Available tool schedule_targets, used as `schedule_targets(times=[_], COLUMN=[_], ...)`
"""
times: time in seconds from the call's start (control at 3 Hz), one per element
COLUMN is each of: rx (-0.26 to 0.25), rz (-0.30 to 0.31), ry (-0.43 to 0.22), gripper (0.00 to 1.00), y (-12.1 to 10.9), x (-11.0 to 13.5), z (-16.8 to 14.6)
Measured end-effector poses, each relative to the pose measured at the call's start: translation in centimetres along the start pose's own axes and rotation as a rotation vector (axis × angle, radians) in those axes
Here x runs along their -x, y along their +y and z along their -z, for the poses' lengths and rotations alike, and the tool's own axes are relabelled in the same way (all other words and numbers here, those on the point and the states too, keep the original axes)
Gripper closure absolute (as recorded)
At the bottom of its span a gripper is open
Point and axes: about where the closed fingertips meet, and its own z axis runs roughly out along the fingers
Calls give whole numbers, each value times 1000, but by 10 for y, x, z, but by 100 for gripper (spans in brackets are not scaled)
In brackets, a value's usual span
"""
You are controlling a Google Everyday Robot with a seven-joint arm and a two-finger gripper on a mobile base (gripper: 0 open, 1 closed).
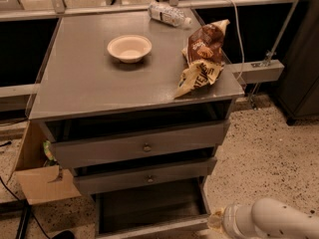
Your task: Close bottom drawer
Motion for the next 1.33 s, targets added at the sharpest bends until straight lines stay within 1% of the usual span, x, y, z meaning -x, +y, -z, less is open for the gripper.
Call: schedule_targets(times=[0.33,0.67,1.0,1.33], rx=[26,69,120,118], rz=[-9,-42,-104,-99], ry=[12,27,47,44], gripper=[100,100,100,100], y=[9,17,26,25], x=[-20,-40,-66,-67], z=[-38,-77,-123,-126])
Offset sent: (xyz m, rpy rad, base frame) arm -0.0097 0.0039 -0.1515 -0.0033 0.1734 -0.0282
